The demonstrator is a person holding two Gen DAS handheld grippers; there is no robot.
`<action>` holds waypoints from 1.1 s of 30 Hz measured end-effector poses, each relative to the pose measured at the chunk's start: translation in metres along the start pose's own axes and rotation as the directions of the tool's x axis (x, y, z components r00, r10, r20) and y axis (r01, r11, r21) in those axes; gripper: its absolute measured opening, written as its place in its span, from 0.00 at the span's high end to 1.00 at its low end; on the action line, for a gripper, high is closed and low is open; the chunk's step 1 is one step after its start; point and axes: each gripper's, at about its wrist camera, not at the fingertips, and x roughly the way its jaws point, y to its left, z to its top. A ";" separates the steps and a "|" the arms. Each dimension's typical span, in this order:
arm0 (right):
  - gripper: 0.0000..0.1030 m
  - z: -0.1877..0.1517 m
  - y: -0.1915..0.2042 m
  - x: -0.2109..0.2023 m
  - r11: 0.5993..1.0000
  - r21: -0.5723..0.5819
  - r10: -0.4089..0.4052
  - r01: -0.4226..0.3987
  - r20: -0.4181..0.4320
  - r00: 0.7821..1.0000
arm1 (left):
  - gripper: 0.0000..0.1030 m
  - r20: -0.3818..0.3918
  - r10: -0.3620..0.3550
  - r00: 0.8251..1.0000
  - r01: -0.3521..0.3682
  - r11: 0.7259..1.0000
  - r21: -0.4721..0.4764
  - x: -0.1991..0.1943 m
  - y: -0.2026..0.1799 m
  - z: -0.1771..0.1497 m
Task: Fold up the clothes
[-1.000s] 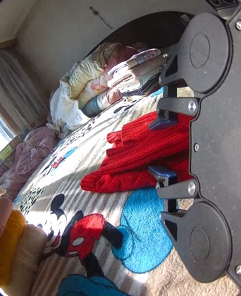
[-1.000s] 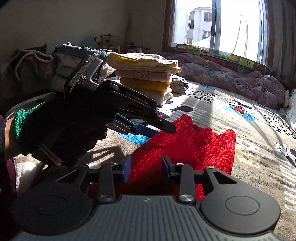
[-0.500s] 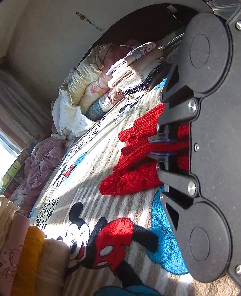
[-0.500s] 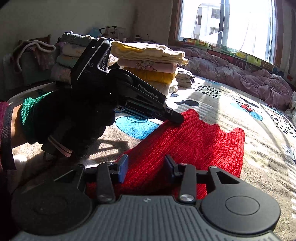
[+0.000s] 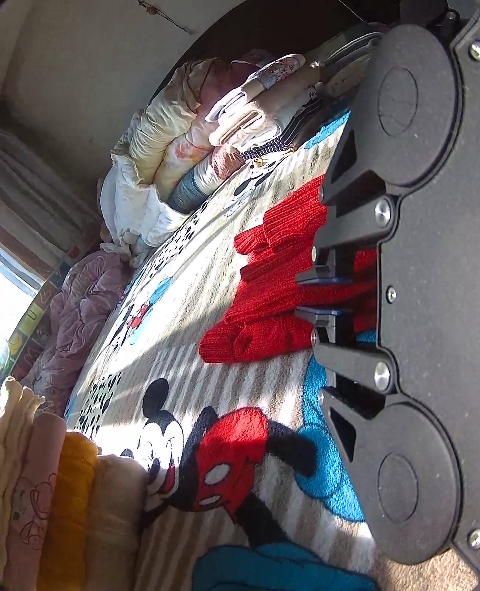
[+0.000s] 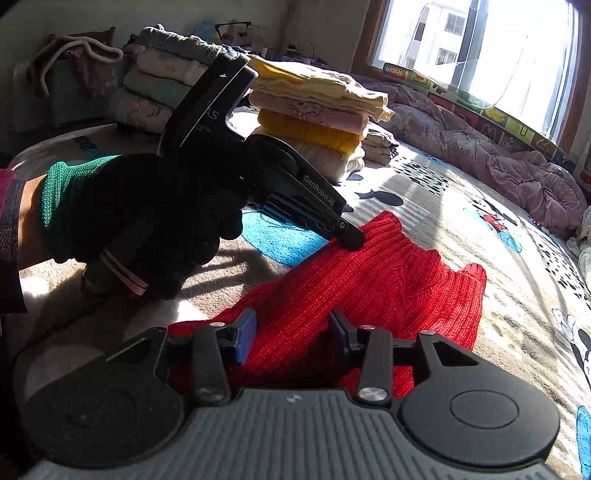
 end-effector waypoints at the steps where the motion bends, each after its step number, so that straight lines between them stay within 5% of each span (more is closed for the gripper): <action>1: 0.57 0.001 0.004 -0.006 1.000 -0.013 0.009 -0.009 0.016 1.000 | 0.89 0.024 -0.005 1.000 0.005 1.000 0.024 -0.006 -0.004 0.002; 4: 0.55 -0.002 0.019 -0.015 0.998 -0.061 0.005 -0.003 0.024 1.000 | 0.79 0.062 -0.072 0.995 0.065 0.991 0.116 -0.016 -0.020 0.004; 7: 0.55 -0.010 0.024 -0.009 0.999 -0.040 -0.002 0.002 -0.006 1.000 | 0.71 -0.012 -0.120 0.993 0.120 0.972 0.204 -0.005 -0.040 -0.005; 8: 0.55 -0.012 0.022 -0.005 1.000 -0.010 0.002 -0.002 -0.023 1.000 | 0.66 -0.048 -0.097 0.994 0.106 0.969 0.222 0.001 -0.043 -0.009; 9: 0.54 -0.013 0.017 -0.001 0.999 0.035 0.016 -0.014 -0.038 0.999 | 0.63 -0.110 0.004 0.994 0.025 0.966 0.257 0.016 -0.045 -0.016; 11: 0.54 -0.014 0.009 0.004 0.993 0.110 0.041 -0.034 -0.065 0.997 | 0.64 -0.107 0.060 0.992 -0.022 0.945 0.327 0.025 -0.047 -0.027; 20: 0.52 0.010 -0.004 -0.006 0.997 0.041 -0.057 0.058 -0.028 0.998 | 0.64 -0.031 0.036 0.999 -0.026 0.959 0.281 0.015 -0.039 -0.016; 27: 0.46 -0.003 -0.026 0.032 0.992 0.127 0.018 -0.005 -0.099 0.995 | 0.63 -0.088 0.099 0.991 -0.067 0.947 0.313 0.029 -0.039 -0.024; 33: 0.46 0.000 -0.017 -0.010 0.992 0.109 -0.051 0.056 -0.044 0.998 | 0.64 -0.006 0.056 0.998 -0.051 0.951 0.305 -0.004 -0.043 -0.023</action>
